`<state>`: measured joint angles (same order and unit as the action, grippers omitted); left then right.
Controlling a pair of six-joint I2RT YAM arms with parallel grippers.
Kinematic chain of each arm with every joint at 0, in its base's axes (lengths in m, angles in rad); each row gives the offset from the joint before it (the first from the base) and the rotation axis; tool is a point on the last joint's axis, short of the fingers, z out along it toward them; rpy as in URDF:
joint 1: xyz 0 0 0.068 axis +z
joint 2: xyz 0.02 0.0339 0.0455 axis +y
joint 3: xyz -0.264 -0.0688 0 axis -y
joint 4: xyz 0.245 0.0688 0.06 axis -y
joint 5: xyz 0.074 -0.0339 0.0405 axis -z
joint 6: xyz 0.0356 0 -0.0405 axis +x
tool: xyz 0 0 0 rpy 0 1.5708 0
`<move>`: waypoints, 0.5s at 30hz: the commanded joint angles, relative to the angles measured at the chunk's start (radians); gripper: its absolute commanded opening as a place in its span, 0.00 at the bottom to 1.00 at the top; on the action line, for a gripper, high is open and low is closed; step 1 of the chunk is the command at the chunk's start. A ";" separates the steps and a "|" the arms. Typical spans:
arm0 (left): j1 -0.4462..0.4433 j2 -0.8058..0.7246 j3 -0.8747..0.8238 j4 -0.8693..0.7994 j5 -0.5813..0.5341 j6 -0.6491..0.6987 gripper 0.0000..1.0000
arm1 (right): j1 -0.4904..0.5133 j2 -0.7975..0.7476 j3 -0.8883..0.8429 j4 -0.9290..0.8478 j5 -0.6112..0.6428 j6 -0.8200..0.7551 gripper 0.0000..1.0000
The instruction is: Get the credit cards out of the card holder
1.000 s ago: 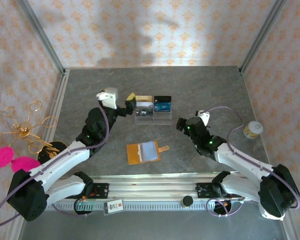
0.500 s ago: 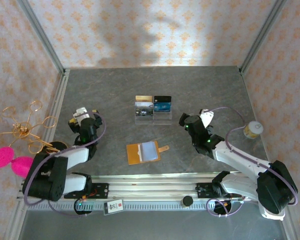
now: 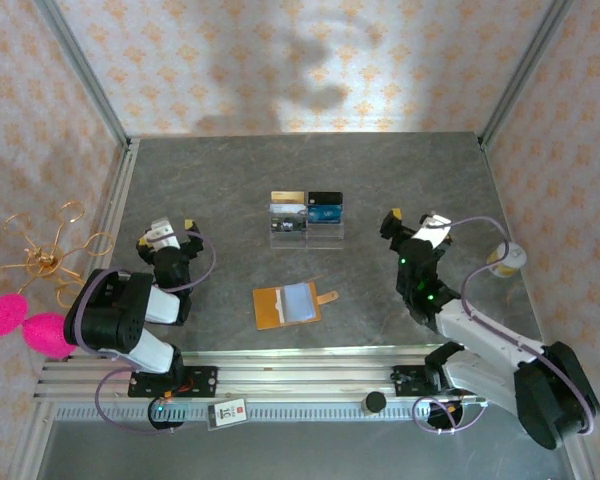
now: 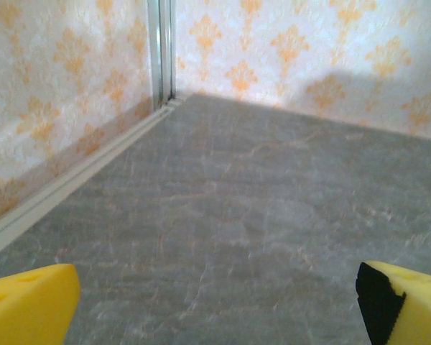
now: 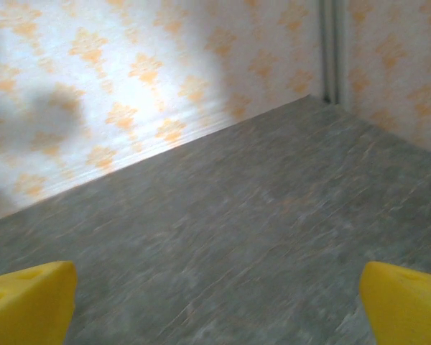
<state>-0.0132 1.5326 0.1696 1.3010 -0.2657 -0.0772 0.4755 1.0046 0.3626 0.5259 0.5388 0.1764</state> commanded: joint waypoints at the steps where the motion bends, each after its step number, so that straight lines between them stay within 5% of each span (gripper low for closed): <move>1: -0.004 -0.007 0.021 0.050 0.001 0.005 0.99 | -0.082 0.060 -0.004 0.171 -0.073 -0.129 1.00; 7: -0.010 -0.001 0.031 0.038 0.033 0.024 0.99 | -0.243 0.231 -0.025 0.280 -0.209 -0.234 1.00; 15: -0.010 0.004 0.027 0.057 0.033 0.027 0.99 | -0.368 0.456 -0.117 0.647 -0.364 -0.239 1.00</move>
<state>-0.0132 1.5337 0.1806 1.3228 -0.2455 -0.0578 0.1383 1.4155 0.2668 0.9699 0.2668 -0.0360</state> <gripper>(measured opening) 0.994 0.997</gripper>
